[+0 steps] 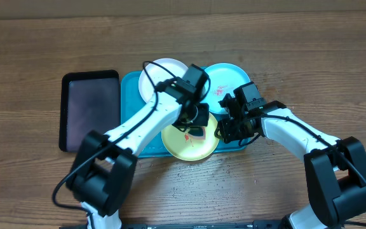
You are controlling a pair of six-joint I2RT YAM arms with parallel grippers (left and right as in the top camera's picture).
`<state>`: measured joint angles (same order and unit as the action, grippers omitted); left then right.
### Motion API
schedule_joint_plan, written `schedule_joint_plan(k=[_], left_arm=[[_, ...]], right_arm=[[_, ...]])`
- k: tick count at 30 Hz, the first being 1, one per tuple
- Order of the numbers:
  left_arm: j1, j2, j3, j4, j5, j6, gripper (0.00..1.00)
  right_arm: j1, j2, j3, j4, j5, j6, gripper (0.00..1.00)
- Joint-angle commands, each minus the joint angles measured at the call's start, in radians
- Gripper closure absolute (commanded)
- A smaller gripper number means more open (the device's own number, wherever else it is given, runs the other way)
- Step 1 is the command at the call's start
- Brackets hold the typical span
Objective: Clean dirty plates on tray and stack at the side
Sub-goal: 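Scrub the yellow plate with the sponge in the left gripper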
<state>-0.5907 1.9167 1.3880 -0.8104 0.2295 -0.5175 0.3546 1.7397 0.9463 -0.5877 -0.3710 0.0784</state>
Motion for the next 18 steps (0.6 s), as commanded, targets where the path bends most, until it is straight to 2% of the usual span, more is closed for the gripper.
schedule_joint_plan(k=[1, 7, 11, 18], left_arm=[[-0.021, 0.046, 0.006, 0.000, 0.023, -0.070, 0.96], [-0.018, 0.084, 0.006, -0.024, -0.011, -0.093, 0.96], [-0.004, 0.084, 0.006, -0.082, -0.130, -0.154, 0.96], [0.040, 0.058, 0.021, -0.100, -0.226, -0.159, 0.96]], right_arm=[[0.005, -0.003, 0.024, 0.007, -0.014, -0.001, 0.69], [0.005, -0.003, 0.024, 0.008, 0.033, 0.000, 0.84], [0.005, -0.003, 0.024, 0.007, 0.038, 0.000, 0.86], [0.005, -0.003, 0.024, 0.007, 0.038, 0.000, 0.87]])
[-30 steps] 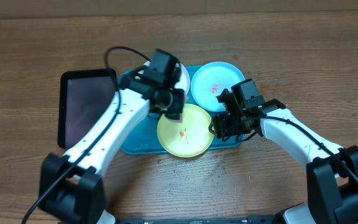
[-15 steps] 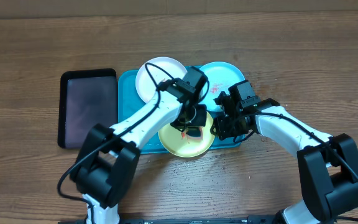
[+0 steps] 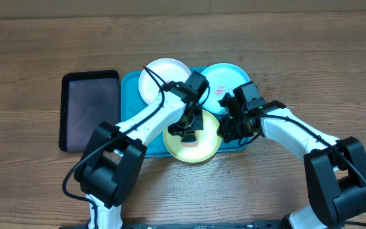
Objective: Clean dirty plates on tray and stack at the side
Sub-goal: 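Scrub the yellow plate with the sponge in the left gripper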
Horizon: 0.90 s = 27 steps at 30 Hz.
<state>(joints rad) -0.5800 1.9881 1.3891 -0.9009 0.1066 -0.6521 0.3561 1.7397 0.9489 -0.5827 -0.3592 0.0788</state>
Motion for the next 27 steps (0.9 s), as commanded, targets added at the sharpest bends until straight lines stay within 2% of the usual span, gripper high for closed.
schedule_joint_plan(k=[1, 5, 11, 18, 23, 27], left_arm=[[0.031, -0.026, 0.024, -0.008, -0.103, -0.025, 0.96], [0.012, -0.069, 0.028, 0.032, -0.094, -0.021, 0.96], [-0.093, -0.054, 0.026, 0.074, -0.027, -0.053, 0.96], [-0.187, -0.013, 0.026, 0.082, -0.048, -0.085, 0.96], [-0.164, -0.014, 0.026, 0.040, -0.137, -0.097, 0.96], [-0.115, -0.014, 0.026, 0.019, -0.146, -0.096, 0.96]], right_arm=[[0.004, -0.003, 0.021, 0.002, 0.026, -0.001, 0.87], [0.004, -0.003, 0.021, 0.002, 0.026, -0.001, 0.87], [0.004, -0.003, 0.021, 0.001, 0.026, -0.001, 0.87], [0.004, -0.003, 0.021, -0.001, 0.026, -0.001, 0.87], [0.004, -0.003, 0.021, -0.002, 0.026, -0.001, 0.87], [0.004, -0.003, 0.021, -0.002, 0.026, -0.001, 0.87]])
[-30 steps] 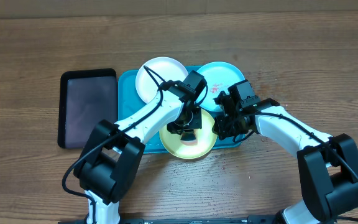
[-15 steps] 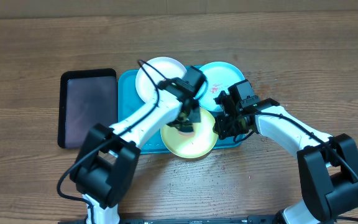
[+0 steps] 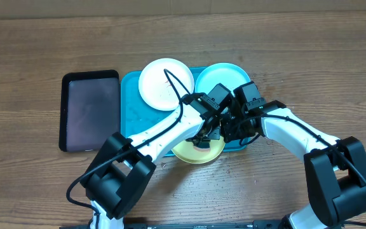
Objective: Clean dirty plates on tray and stack at the side
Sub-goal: 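Scrub the yellow plate with the sponge in the left gripper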
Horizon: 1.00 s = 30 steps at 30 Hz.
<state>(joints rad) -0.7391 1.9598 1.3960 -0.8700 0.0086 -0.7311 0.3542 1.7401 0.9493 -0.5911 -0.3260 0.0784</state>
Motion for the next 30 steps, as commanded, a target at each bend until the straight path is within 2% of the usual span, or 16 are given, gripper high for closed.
schedule_joint_plan(k=[1, 6, 12, 18, 21, 27, 30], left_arm=[[0.056, 0.014, 0.020, -0.021, -0.056, -0.017, 0.96], [0.117, -0.016, 0.048, -0.076, -0.110, 0.003, 0.96], [0.133, -0.127, 0.064, -0.067, -0.113, 0.039, 0.96], [0.115, -0.130, 0.051, -0.030, 0.023, -0.012, 0.96], [0.090, -0.106, 0.011, 0.042, 0.161, -0.032, 0.96], [0.078, -0.082, -0.076, 0.131, 0.298, -0.044, 0.96], [0.078, -0.082, -0.134, 0.158, 0.321, -0.070, 0.96]], right_arm=[[0.006, -0.003, 0.021, 0.006, -0.007, -0.001, 0.87], [0.006, -0.003, 0.021, 0.006, -0.007, -0.001, 0.87], [0.006, -0.003, 0.021, 0.006, -0.004, -0.001, 0.87], [0.006, -0.003, 0.021, 0.006, -0.004, -0.001, 0.87], [0.006, -0.003, 0.021, 0.006, -0.004, -0.001, 0.87], [0.006, -0.003, 0.021, 0.006, -0.004, -0.001, 0.87], [0.006, -0.003, 0.021, 0.006, -0.004, -0.001, 0.87]])
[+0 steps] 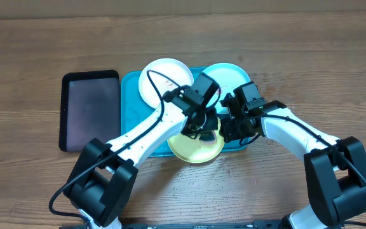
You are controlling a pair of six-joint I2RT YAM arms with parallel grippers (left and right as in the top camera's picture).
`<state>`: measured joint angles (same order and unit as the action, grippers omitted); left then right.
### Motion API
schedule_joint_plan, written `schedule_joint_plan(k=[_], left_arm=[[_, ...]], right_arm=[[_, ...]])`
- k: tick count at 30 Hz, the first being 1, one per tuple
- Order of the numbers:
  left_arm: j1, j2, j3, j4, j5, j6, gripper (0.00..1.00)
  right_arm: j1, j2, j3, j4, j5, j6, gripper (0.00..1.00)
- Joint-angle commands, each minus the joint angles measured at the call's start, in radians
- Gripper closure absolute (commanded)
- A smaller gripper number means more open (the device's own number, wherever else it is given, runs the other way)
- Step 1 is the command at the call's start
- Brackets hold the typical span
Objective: Clean dirty plates on tray and stack at the side
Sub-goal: 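Scrub the yellow plate with the sponge in the left gripper, then return the sponge to the black tray with the left gripper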
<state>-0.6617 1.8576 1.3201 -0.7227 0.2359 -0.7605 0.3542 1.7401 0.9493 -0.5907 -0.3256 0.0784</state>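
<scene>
A yellow plate (192, 150) lies at the teal tray's (132, 95) front edge, partly overhanging the table. My left gripper (202, 130) is low over the plate's upper middle, shut on a dark wiping pad (206, 134). My right gripper (225, 131) sits at the plate's right rim and looks shut on it, though the wrist hides most of the fingers. A white plate (161, 79) rests at the tray's back left. A light blue plate (229, 73) with faint red marks is at the back right.
A black rectangular tray (89, 109) lies to the left of the teal tray. Bare wooden table surrounds both trays. The two arms crowd together over the teal tray's front right corner.
My left gripper has moved back and slightly left, from the yellow plate's right side to its upper middle. The yellow plate shows more of its face. The right gripper stays at the rim.
My left gripper was on the yellow plate's upper middle with the dark pad, red smears beside it. It then stood at the plate's centre, then at its right side near my right gripper, and now is back at the upper middle. The right gripper kept to the rim throughout.
</scene>
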Motion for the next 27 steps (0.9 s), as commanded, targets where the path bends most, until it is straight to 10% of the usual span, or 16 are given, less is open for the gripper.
schedule_joint_plan(k=[1, 22, 27], left_arm=[[0.001, 0.020, -0.080, 0.019, 0.093, -0.053, 0.96], [0.089, -0.065, 0.032, -0.088, -0.241, 0.037, 0.96], [0.113, -0.143, 0.037, -0.141, -0.250, 0.105, 0.96]], right_arm=[[0.006, -0.003, 0.021, 0.006, -0.004, -0.001, 0.87], [0.006, -0.003, 0.021, -0.003, -0.004, -0.001, 0.86], [0.006, -0.003, 0.021, 0.000, -0.004, -0.002, 0.61]])
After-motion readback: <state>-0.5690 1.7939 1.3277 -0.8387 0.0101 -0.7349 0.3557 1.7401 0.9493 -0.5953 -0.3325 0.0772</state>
